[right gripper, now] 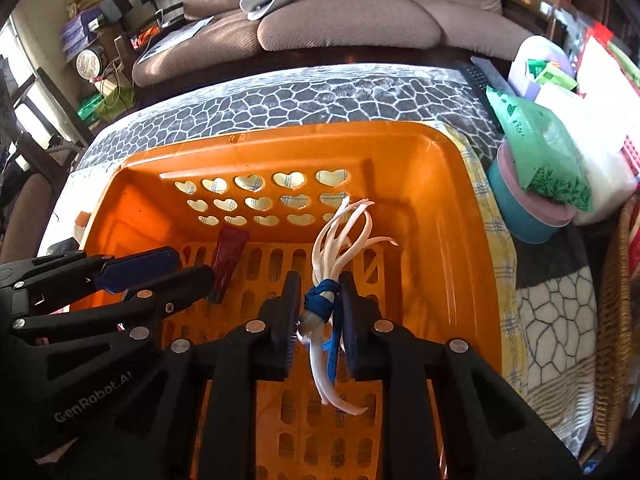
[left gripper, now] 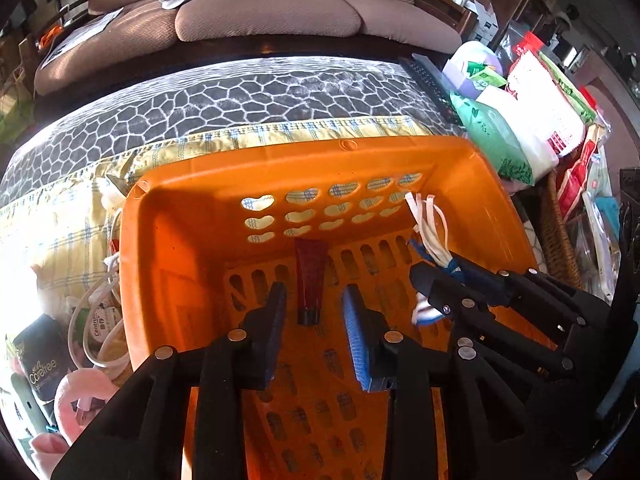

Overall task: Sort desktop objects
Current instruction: 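Carry both items into the orange basket and open both grippers, then withdraw both grippers from the basket back over the table pile, then grasp the pink cloth with the right gripper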

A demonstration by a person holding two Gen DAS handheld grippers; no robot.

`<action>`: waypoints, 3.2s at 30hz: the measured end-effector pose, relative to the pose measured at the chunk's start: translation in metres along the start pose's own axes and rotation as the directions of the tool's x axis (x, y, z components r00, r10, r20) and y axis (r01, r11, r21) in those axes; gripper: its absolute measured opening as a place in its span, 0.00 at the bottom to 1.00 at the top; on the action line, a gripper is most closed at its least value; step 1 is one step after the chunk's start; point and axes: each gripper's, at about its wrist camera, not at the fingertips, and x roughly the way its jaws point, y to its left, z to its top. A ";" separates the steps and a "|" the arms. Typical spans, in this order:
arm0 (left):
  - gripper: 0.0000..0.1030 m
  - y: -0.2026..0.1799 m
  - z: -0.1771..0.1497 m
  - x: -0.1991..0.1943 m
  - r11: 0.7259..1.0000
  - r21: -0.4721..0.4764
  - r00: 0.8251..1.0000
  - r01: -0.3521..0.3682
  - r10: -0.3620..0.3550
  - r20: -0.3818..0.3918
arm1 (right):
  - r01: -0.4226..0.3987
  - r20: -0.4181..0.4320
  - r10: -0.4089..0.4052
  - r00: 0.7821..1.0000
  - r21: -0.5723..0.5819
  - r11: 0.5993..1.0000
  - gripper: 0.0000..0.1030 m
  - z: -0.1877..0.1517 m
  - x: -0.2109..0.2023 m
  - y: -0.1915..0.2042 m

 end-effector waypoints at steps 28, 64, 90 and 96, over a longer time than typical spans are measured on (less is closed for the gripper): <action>1.00 0.036 -0.049 -0.126 0.998 0.056 0.979 0.009 -0.020 0.202 | -0.008 0.123 0.007 0.992 0.011 1.000 1.00 -0.031 -0.094 0.032; 1.00 0.246 -0.206 -0.235 0.992 -0.016 0.958 -0.123 0.123 0.258 | -0.109 0.167 0.139 0.976 -0.178 0.978 1.00 -0.111 -0.167 0.210; 1.00 0.290 -0.219 -0.163 0.999 -0.022 0.976 -0.043 0.047 0.212 | -0.259 0.053 0.264 0.963 -0.086 0.962 0.82 -0.096 -0.053 0.290; 1.00 0.297 -0.216 -0.157 0.999 -0.029 0.978 -0.032 0.037 0.207 | -0.271 0.008 0.272 0.962 -0.025 0.962 0.62 -0.087 -0.021 0.288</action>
